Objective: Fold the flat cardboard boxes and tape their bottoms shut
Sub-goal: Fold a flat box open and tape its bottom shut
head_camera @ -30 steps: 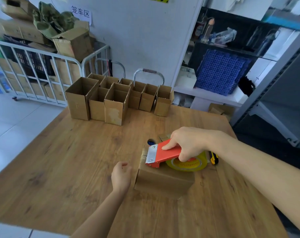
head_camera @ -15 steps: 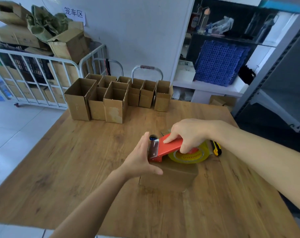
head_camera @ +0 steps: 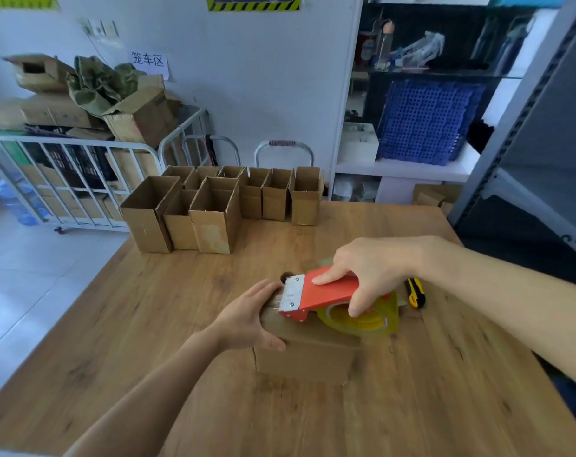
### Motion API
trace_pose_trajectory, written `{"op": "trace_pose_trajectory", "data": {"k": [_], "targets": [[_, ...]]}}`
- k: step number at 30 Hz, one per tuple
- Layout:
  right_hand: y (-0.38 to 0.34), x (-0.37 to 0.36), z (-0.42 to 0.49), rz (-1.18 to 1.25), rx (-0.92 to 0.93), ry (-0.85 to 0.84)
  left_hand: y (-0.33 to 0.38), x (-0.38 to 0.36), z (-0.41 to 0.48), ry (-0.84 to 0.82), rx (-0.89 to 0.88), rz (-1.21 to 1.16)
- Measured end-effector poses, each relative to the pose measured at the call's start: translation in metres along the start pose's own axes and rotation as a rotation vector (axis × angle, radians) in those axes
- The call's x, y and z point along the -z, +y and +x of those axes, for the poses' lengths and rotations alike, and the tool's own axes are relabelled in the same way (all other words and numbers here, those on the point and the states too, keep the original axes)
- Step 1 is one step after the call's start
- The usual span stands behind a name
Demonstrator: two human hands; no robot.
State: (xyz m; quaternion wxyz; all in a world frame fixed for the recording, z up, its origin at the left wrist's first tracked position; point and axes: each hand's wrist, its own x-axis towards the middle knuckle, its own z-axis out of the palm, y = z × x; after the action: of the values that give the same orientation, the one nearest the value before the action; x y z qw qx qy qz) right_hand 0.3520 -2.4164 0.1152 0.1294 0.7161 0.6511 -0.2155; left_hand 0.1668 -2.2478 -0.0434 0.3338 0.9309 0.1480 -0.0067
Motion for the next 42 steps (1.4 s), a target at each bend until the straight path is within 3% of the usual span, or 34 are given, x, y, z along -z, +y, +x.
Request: {"op": "trace_pose_trajectory", "data": {"k": [16,26,35,42], "targets": [[0.033,-0.034,-0.041,-0.115,-0.038,-0.056,0.001,0.000,0.004,-0.026,0.006,0.035],[0.052,-0.094,-0.039,0.002,-0.129,0.176,0.005,0.001,0.004,-0.041,0.015,0.067],[0.060,-0.100,-0.061,-0.080,-0.048,0.144,0.009,0.003,0.002,-0.035,0.017,0.069],[0.069,-0.109,-0.058,0.032,-0.068,0.128,0.013,0.004,0.001,-0.062,0.027,0.073]]}}
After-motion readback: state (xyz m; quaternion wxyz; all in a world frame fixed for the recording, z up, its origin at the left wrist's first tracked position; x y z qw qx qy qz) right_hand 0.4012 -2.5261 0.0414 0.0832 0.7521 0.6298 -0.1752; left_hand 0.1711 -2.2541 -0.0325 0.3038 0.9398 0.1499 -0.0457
